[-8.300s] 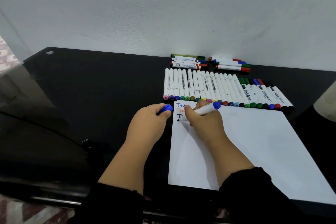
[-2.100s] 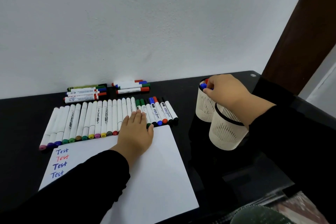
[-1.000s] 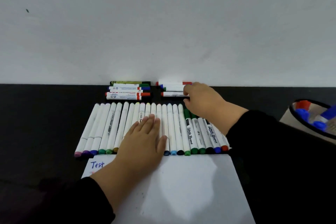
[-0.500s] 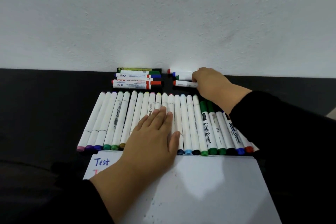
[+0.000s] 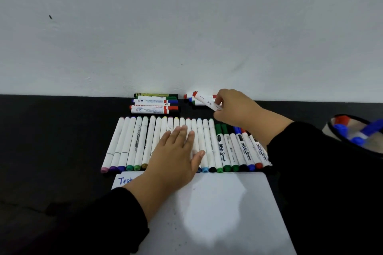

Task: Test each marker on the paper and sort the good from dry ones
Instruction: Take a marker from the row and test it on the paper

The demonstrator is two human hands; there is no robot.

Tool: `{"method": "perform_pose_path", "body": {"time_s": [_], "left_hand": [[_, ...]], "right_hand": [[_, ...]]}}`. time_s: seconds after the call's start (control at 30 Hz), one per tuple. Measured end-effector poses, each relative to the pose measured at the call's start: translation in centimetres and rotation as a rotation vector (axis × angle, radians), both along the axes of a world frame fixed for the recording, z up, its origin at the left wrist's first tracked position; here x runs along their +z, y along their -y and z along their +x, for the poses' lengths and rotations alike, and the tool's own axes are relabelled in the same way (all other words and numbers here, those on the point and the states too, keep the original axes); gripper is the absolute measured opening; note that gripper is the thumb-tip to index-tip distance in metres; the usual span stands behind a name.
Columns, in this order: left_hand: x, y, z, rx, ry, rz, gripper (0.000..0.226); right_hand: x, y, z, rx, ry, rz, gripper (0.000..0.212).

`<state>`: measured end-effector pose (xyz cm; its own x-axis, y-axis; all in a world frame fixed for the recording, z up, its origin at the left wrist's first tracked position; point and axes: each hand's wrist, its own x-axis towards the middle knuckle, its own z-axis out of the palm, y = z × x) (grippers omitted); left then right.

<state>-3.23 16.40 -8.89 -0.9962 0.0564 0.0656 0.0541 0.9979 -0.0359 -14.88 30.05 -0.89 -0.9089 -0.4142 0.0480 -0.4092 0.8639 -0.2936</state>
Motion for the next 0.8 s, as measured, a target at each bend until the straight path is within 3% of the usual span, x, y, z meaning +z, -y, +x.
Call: {"method": "perform_pose_path", "body": {"time_s": [0.13,0.23,0.33,0.43,0.57,0.7,0.8], "left_hand": [[2.4,-0.4,1.4,-0.028,0.009,0.237,0.06],[4.4,-1.3,4.3,0.077,0.101,0.717,0.054],[5.7,-1.4,7.4,0.23,0.151,1.176,0.03],[5.9,-0.7,10.5,0.32,0.17,1.426,0.014],[5.8,0.4,14.2,0.373,0.169,1.446,0.006],[5.9,1.2,16.7,0.44,0.219,1.357,0.002],[5.9,2.0,17.9,0.434,0.28,1.43,0.004]], "right_hand": [[2.3,0.0,4.2,-0.077,0.209,-0.254,0.023],[3.0,0.3,7.7,-0.113,0.371,-0.515,0.008],[3.1,0.7,11.2,-0.111,0.455,-0.636,0.003],[2.9,1.3,14.3,-0.123,0.522,-0.729,0.007],[1.8,2.1,18.3,-0.131,0.588,-0.838,0.01],[0.4,3.0,21.2,-0.195,0.521,-0.866,0.022],[-0.8,3.9,22.5,-0.266,0.537,-0.981,0.026]]}}
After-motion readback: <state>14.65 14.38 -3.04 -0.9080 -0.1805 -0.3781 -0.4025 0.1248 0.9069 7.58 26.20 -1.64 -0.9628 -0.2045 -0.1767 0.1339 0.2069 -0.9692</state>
